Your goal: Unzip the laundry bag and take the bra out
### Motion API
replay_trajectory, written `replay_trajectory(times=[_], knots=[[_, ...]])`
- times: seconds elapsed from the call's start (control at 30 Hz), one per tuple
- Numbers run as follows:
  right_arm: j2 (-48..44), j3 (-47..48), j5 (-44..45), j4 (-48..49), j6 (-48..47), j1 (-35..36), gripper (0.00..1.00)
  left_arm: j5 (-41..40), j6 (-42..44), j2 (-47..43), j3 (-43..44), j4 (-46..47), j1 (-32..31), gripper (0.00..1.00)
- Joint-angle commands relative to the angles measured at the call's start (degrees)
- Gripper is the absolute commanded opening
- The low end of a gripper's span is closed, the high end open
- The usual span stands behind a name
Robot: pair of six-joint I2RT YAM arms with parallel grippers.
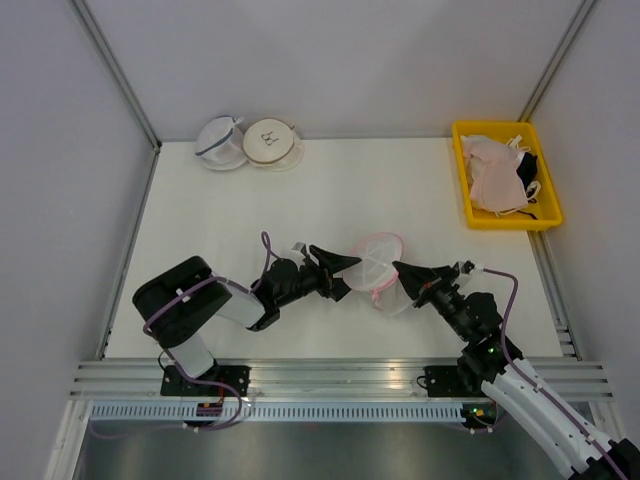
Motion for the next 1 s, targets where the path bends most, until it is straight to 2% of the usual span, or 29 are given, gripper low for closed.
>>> replay_trajectory(times=[0.0,0.07,0.1,0.2,0.3,0.37,0.4,0.43,0.5,0.6,0.63,0.77,0.87,0.9,0.97], knots=[[-1.95,-0.59,-1.98,-1.72,2.39,0.22,0.01,-1.39,3.68,-2.68,-0.57,2.88,0.41,0.64],[-3.18,-0.85,-1.28,-2.43,2.57,0.22,0.01,-1.22,4.12,-3.38,-0.83,3.05,0.41,0.57],[-3.62,-1.03,-0.93,-3.04,2.48,0.22,0.0,-0.78,4.21,-3.82,-1.0,3.05,0.5,0.48],[-4.68,-0.85,0.13,-4.89,1.61,0.22,0.0,-0.25,4.74,-6.11,-2.67,2.88,0.59,0.31],[-3.81,-0.24,0.66,-5.42,0.2,0.22,0.0,-0.16,6.05,-10.23,-3.9,-1.05,0.59,0.22],[-2.76,0.81,0.14,-6.2,-2.87,0.22,0.01,-1.04,7.72,-14.27,-4.34,-4.22,0.67,0.21],[-1.27,2.03,-0.04,-6.3,-4.36,0.14,0.07,-1.3,8.42,-15.85,-4.61,-7.63,0.67,0.2],[-0.47,2.83,-0.3,-6.39,-7.85,0.22,0.28,-1.57,10.17,-17.26,-4.52,-9.84,0.76,0.2],[2.24,5.73,-1.71,-6.91,-12.0,0.14,0.44,-2.01,12.98,-21.39,-3.91,-16.15,1.11,0.18],[5.76,11.51,-2.77,-11.03,-20.88,0.22,0.59,-3.23,16.07,-27.28,-2.95,-23.37,1.55,0.16],[6.47,13.28,-2.68,-12.79,-23.86,0.14,0.61,-3.93,17.99,-29.21,-2.77,-29.32,1.64,0.16],[10.34,21.37,-2.94,-21.83,-37.21,0.22,0.6,-8.59,21.43,-37.39,-1.01,-45.61,1.55,0.06],[13.85,25.5,-4.7,-23.87,-42.58,0.22,0.49,-13.15,22.58,-42.05,-0.39,-52.3,1.55,0.02],[14.47,25.86,-5.31,-24.14,-43.56,0.31,0.4,-13.78,23.19,-43.28,-0.04,-53.71,1.55,0.02],[16.31,27.17,-6.54,-25.72,-46.54,0.31,0.35,-15.53,23.37,-43.73,0.92,-57.3,1.55,0.02]])
